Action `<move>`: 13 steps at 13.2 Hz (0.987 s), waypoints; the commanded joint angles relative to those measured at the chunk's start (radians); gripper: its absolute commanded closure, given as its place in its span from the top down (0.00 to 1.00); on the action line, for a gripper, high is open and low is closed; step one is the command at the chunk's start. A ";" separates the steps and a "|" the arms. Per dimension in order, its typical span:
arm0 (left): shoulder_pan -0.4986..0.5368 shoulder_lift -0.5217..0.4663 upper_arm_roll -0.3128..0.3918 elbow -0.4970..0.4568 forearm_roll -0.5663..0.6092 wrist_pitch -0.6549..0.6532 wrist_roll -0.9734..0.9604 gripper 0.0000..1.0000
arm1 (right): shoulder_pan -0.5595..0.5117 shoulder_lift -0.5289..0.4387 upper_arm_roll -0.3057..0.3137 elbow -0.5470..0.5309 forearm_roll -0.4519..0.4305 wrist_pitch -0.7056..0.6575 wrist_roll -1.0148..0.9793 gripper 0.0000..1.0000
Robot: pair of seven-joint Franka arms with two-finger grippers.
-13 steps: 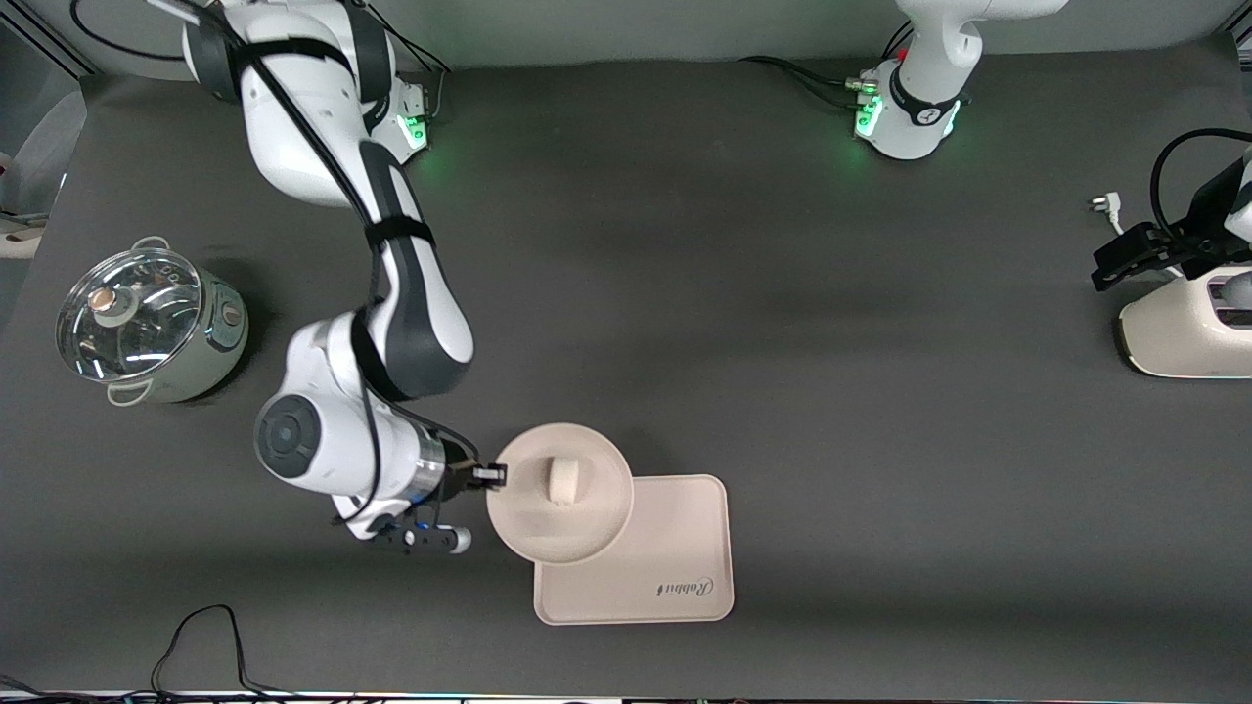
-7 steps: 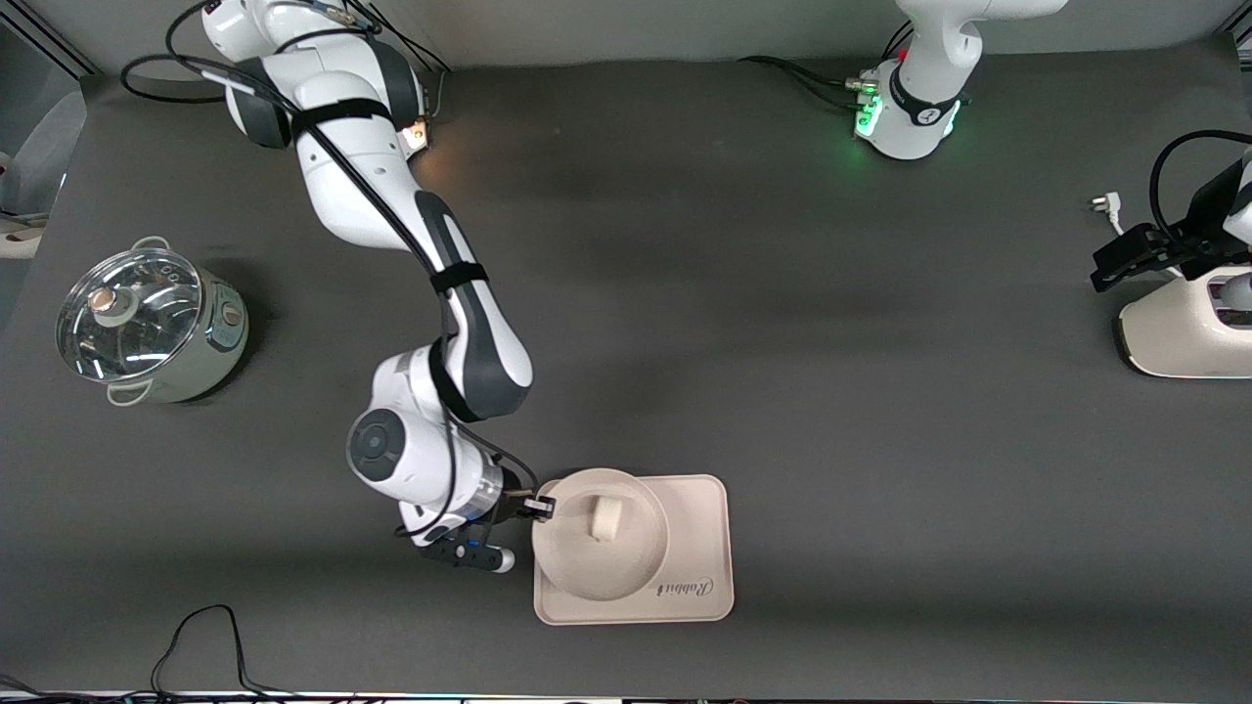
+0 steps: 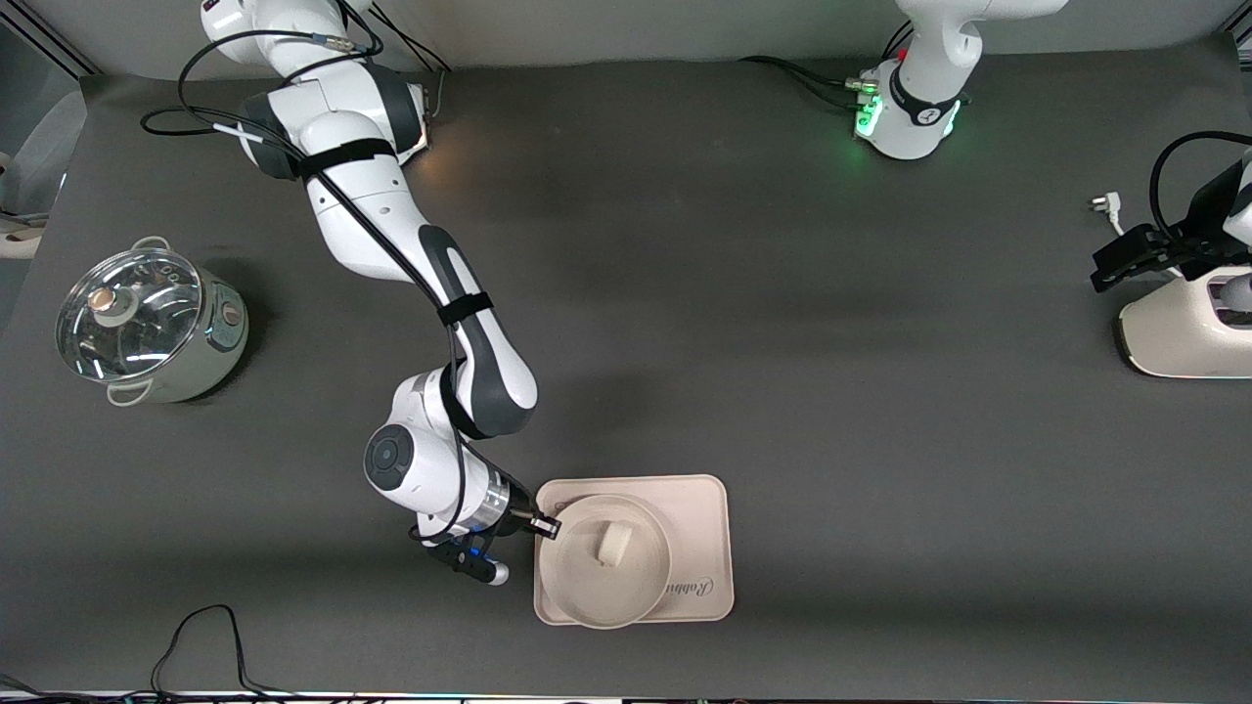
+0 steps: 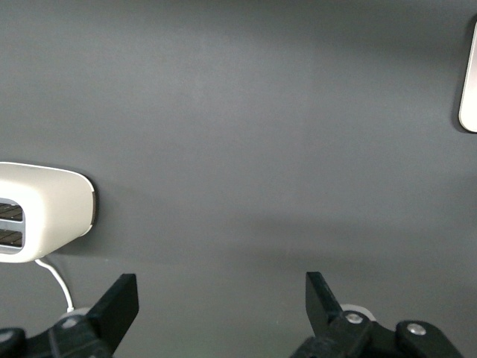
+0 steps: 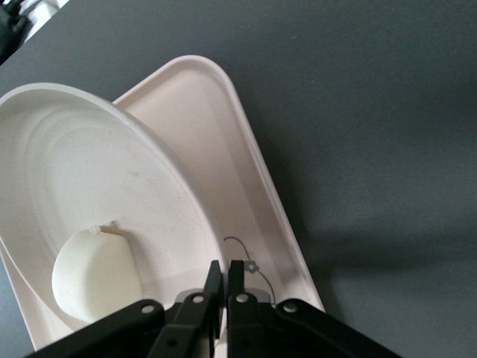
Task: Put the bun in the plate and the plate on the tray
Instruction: 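Carry the plate with the right gripper over the cream tray, then lower the plate onto the tray and open the right gripper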
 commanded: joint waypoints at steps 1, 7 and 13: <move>0.011 0.011 0.000 0.019 -0.009 -0.014 0.006 1.00 | 0.003 0.024 0.009 0.051 0.014 0.000 0.061 0.21; 0.011 0.011 -0.002 0.020 -0.009 -0.012 0.006 1.00 | 0.046 0.000 0.005 0.046 -0.159 -0.045 0.193 1.00; 0.020 0.011 0.000 0.019 -0.023 -0.003 0.006 1.00 | -0.025 -0.201 -0.007 0.026 -0.335 -0.347 -0.056 1.00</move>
